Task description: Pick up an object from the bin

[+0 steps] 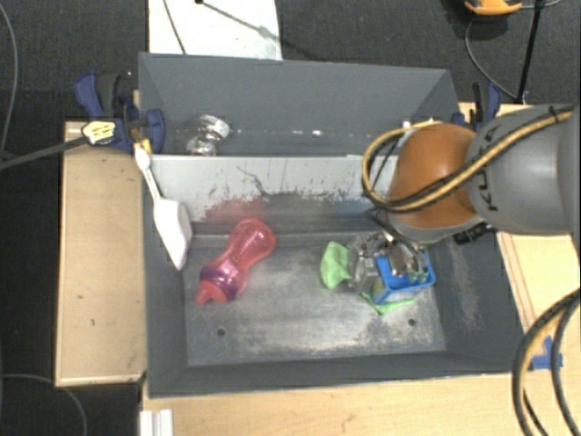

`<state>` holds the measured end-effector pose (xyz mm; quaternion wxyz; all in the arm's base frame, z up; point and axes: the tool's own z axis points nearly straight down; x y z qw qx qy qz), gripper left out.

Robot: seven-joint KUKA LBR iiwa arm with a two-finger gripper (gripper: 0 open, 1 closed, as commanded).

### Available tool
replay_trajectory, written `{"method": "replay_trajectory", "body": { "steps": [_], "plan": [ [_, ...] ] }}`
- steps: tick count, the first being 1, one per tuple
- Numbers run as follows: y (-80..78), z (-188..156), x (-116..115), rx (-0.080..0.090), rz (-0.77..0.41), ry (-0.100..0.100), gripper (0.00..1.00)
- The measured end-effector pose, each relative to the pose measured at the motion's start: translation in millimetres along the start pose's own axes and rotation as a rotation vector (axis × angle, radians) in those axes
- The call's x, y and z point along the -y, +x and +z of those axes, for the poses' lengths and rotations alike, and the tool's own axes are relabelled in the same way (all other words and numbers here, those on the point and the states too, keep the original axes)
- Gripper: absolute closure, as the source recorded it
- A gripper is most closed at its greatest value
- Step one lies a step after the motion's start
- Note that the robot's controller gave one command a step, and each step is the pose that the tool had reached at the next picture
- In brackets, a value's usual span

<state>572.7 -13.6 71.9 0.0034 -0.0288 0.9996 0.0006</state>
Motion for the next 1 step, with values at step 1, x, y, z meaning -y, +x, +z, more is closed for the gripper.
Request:
{"method": "replay_trajectory", "body": {
  "steps": [1],
  "plan": [
    [1.9,-6.9,-0.1,-0.009,0.001,-0.001,1.00]
  ]
}}
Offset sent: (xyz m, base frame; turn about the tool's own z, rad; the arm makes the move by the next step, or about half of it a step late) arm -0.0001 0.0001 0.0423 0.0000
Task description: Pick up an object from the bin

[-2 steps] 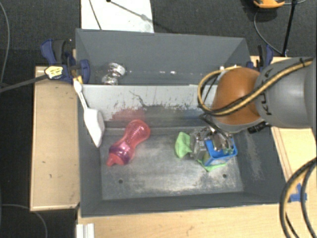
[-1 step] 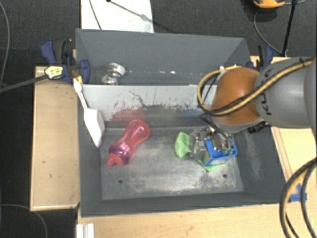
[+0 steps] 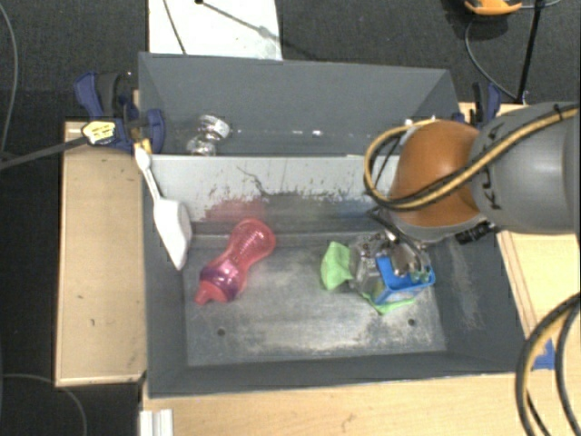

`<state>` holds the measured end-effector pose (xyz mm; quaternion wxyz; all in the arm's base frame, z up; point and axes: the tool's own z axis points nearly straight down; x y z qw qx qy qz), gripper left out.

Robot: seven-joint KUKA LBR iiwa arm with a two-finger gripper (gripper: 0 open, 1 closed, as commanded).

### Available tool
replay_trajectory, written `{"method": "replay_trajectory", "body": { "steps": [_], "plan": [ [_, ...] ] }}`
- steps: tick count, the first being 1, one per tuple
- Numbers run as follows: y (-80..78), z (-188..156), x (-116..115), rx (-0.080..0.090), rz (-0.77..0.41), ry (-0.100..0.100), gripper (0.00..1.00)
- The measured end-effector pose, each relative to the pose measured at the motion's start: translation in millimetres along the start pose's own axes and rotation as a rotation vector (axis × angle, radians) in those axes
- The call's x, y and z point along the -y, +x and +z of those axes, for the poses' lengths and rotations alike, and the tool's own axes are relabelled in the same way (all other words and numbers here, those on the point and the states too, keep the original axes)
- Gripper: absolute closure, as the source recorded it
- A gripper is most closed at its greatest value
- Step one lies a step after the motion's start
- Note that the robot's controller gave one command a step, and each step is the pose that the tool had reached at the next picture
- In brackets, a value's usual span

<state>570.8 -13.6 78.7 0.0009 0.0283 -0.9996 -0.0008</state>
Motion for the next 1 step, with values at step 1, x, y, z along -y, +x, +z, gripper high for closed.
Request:
{"method": "replay_trajectory", "body": {
  "steps": [1],
  "plan": [
    [0.2,-21.1,0.1,-0.002,0.001,0.001,1.00]
  ]
}}
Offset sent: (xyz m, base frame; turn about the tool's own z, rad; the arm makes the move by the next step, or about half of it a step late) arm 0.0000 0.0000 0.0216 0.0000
